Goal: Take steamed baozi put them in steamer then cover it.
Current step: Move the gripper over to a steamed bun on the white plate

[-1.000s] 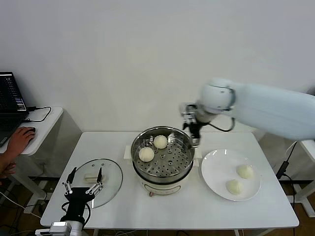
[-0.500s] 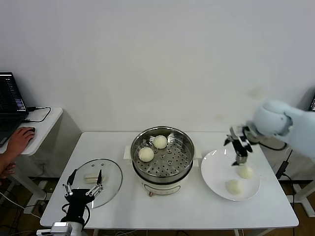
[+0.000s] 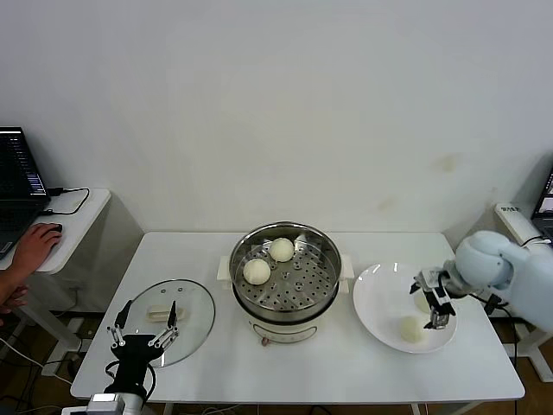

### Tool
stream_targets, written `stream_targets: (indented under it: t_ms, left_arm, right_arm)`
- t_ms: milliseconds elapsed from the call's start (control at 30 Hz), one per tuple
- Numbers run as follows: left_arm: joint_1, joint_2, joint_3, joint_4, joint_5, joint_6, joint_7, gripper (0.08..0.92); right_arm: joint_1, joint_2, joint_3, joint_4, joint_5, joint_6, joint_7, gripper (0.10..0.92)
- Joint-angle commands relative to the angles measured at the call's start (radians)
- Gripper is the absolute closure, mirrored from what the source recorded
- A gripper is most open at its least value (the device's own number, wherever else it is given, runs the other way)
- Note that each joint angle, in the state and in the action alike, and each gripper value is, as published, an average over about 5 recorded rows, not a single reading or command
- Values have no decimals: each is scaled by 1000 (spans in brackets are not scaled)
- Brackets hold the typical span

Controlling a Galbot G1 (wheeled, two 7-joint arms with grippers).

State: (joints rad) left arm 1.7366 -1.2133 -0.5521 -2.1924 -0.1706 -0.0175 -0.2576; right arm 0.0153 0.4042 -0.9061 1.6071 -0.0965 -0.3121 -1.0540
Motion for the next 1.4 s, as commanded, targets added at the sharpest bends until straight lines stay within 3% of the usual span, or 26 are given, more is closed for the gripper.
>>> stream_targets:
  t_ms: [33, 600, 1400]
  left_arm:
    - [2, -1, -1, -4, 1, 0, 0, 177]
    - [8, -2, -5, -13, 0, -1, -1, 177]
    - [6, -6, -5, -10, -1, -4, -3, 177]
  right_arm:
    - [-162, 0, 102, -28, -61, 18, 7, 203]
    - [-209, 64, 138, -90, -76, 0, 37, 207]
    - [-224, 103, 173, -129, -91, 12, 44, 410]
